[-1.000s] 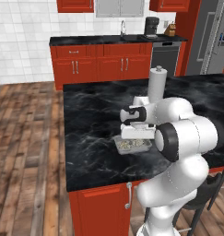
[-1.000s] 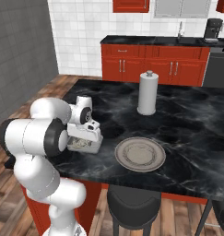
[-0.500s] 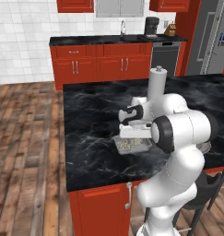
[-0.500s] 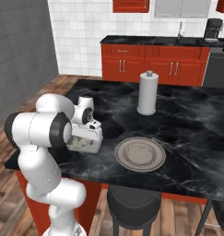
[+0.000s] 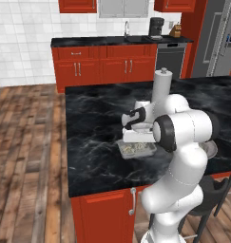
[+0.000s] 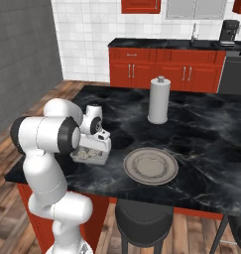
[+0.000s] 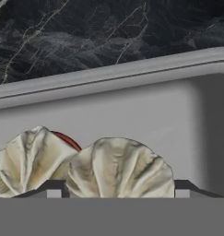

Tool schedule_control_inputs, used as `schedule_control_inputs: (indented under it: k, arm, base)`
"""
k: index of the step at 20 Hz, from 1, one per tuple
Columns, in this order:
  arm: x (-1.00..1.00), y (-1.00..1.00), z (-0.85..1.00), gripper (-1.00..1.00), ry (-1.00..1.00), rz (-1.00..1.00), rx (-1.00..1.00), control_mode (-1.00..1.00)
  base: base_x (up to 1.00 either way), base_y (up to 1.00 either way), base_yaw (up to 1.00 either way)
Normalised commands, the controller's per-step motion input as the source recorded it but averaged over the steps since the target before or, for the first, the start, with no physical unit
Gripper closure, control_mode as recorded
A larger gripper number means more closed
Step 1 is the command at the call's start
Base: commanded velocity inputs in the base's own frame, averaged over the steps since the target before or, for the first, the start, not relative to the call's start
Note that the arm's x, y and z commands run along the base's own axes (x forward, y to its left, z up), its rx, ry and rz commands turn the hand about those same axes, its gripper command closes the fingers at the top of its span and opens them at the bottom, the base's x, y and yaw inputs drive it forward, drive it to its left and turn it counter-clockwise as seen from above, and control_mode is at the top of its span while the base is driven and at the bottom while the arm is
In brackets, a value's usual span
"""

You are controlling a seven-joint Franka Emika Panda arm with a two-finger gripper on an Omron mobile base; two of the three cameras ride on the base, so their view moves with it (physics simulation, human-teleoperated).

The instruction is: Place two dumplings into each of the tupperware containers and then place the containers in the fridge.

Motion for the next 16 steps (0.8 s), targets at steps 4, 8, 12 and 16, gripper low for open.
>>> schedule_control_inputs:
  k: [4,8,12,16]
  arm:
    - [0.0,0.01,0.0,-1.0,0.0,0.0,0.0,-1.0]
    - [-0.04,0.0,0.0,-1.0,0.0,0.0,0.0,-1.0]
    - [-0.04,0.0,0.25,-1.0,-0.01,0.0,0.0,-1.0]
    - [-0.01,-0.13,0.36,-1.0,0.0,0.0,0.0,-1.0]
  base:
    - [0.0,0.0,0.0]
    - [0.0,0.0,0.0]
    - [0.0,0.0,0.0]
    - [0.0,0.0,0.0]
